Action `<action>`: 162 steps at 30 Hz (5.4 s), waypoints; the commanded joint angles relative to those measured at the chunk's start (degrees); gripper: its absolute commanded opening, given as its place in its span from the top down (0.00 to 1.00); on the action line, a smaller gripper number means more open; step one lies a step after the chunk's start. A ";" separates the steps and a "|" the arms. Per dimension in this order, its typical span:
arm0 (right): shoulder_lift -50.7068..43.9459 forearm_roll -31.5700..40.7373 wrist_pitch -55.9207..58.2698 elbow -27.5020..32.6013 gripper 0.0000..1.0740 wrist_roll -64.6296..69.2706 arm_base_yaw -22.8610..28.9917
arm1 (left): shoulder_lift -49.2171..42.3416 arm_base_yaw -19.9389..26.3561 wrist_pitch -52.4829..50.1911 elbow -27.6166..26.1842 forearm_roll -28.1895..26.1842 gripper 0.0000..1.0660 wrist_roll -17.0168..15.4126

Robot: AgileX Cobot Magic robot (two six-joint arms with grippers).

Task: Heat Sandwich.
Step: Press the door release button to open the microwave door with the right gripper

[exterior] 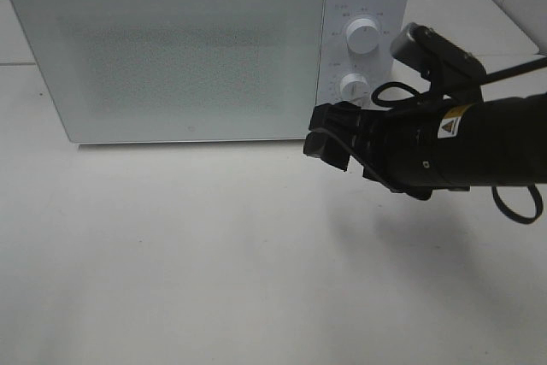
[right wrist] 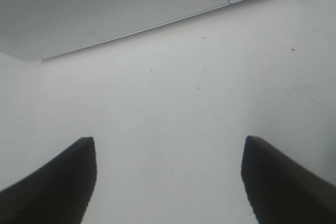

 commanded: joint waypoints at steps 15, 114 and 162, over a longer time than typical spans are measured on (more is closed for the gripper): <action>-10.03 -10.83 36.84 -10.31 0.30 -25.44 -0.06 | -1.66 0.11 -0.46 0.17 0.11 0.03 -0.29; -81.82 -17.53 58.50 3.09 0.33 -24.98 -36.67 | -1.32 0.11 -0.46 0.17 0.11 0.03 -0.29; -26.24 -16.10 -16.21 13.29 0.30 -23.49 -36.61 | -1.32 0.11 -0.46 0.17 0.11 0.03 -0.29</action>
